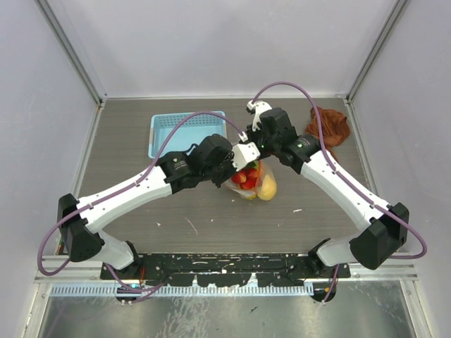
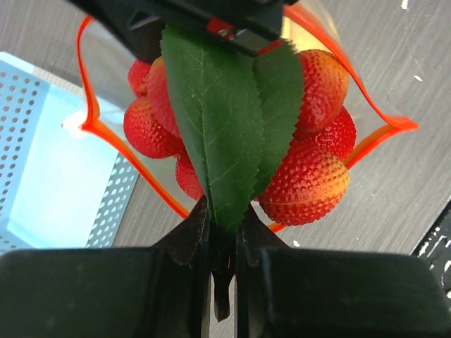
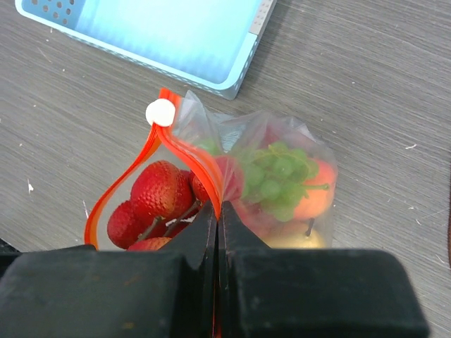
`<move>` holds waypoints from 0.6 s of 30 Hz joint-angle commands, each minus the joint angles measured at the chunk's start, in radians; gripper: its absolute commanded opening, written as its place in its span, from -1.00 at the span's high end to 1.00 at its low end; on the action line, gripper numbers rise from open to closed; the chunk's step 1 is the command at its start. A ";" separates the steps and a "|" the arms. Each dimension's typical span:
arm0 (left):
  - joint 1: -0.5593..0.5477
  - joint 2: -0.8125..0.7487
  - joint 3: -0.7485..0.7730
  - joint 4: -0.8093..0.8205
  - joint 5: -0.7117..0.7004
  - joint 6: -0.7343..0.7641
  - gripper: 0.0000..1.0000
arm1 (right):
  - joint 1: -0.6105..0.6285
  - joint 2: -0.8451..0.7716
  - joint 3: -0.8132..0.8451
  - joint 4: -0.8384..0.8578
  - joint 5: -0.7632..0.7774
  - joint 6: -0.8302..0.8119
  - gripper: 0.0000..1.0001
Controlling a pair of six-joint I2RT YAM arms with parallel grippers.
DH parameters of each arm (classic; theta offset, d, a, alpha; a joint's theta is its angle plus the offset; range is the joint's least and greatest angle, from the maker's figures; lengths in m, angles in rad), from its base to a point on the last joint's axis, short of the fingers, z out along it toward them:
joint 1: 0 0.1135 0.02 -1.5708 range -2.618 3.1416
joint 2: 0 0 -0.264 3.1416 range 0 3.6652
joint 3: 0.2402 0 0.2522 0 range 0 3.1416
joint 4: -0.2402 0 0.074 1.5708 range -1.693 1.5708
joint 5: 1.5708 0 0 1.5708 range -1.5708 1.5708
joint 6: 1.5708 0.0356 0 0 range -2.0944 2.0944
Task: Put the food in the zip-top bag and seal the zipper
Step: Place the fake fruit in the zipper food storage bag.
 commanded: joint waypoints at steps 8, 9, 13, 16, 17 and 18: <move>0.009 -0.001 -0.017 0.055 0.149 0.085 1.00 | -0.002 -0.070 -0.013 0.104 -0.138 -0.020 0.99; 0.014 -0.002 -0.025 0.063 0.158 0.088 1.00 | -0.002 -0.069 -0.015 0.105 -0.152 -0.022 0.99; 0.049 0.016 -0.052 0.091 0.245 0.067 1.00 | -0.002 -0.071 -0.025 0.113 -0.183 -0.026 0.99; 0.057 0.042 -0.056 0.100 0.253 0.047 0.94 | -0.002 -0.073 -0.033 0.118 -0.182 -0.028 0.99; 0.057 0.052 -0.054 0.100 0.255 0.041 0.89 | -0.002 -0.073 -0.035 0.119 -0.182 -0.028 0.99; 0.058 0.059 -0.052 0.102 0.256 0.032 0.83 | -0.002 -0.073 -0.036 0.120 -0.181 -0.028 0.99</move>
